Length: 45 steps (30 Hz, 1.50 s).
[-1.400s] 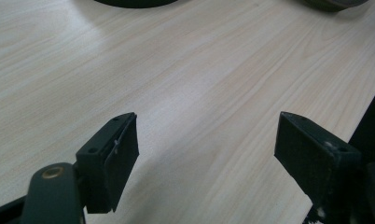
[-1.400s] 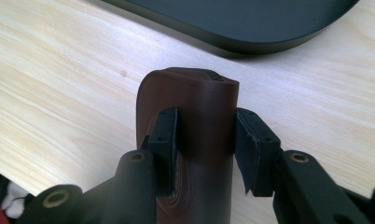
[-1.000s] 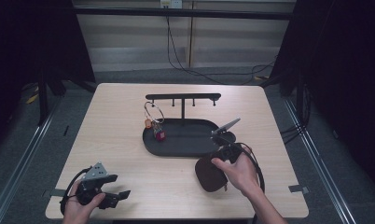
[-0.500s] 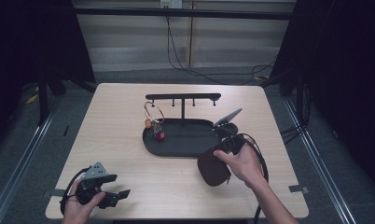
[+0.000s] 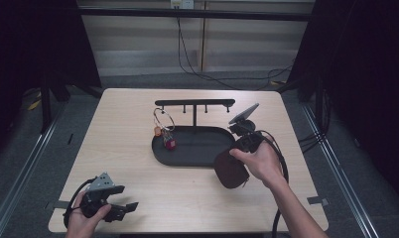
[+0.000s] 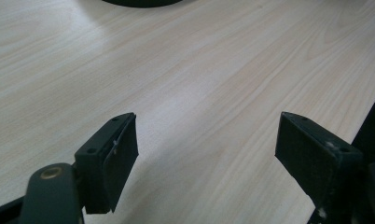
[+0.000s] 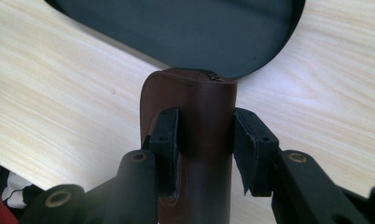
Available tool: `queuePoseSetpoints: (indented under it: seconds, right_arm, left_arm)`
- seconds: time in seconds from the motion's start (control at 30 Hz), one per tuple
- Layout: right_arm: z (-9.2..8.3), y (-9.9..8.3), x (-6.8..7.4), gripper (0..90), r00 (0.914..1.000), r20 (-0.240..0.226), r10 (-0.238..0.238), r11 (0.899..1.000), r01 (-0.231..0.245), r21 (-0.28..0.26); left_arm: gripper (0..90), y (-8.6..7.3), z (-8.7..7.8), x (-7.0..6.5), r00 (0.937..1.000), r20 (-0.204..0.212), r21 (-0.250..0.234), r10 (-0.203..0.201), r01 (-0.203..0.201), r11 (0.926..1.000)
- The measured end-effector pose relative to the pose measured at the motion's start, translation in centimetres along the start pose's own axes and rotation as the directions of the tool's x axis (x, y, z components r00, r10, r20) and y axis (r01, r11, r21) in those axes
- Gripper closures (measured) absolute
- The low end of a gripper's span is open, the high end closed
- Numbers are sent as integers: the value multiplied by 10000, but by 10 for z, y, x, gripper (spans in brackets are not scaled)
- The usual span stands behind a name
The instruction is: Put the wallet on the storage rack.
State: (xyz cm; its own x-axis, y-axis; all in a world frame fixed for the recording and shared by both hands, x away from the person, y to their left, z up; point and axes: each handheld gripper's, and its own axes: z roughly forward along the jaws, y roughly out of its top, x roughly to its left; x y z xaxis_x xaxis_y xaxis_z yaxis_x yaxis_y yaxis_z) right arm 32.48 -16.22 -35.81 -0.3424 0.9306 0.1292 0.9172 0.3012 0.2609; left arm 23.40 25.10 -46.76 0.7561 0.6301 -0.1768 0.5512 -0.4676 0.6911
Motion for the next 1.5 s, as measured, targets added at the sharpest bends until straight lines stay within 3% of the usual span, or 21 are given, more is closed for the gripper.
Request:
queuePoseSetpoints:
  seconds: [0.4, 0.8, 1.1, 1.5]
  right_arm:
    - [-4, 21, -3, 627, 9973, 670, 291, 9994, -303, 171]
    - [-6, 46, 3, 627, 9932, 1151, 168, 9998, -174, 44]
    - [0, 59, -5, 627, 9948, 829, 592, 9980, -570, -291]
    - [10, 62, -21, 628, 9922, 208, 1231, 9885, -1208, -912]
  left_arm:
    - [209, 0, 0, 0, 10000, -7, 44, 93, -93, 9999]
    - [209, 0, 0, 1, 10000, 50, 61, 58, -58, 10000]
    - [209, 0, 0, 0, 10000, 75, 59, 35, -36, 10000]
    - [209, -1, 2, 0, 9999, 163, 137, 37, -40, 9999]
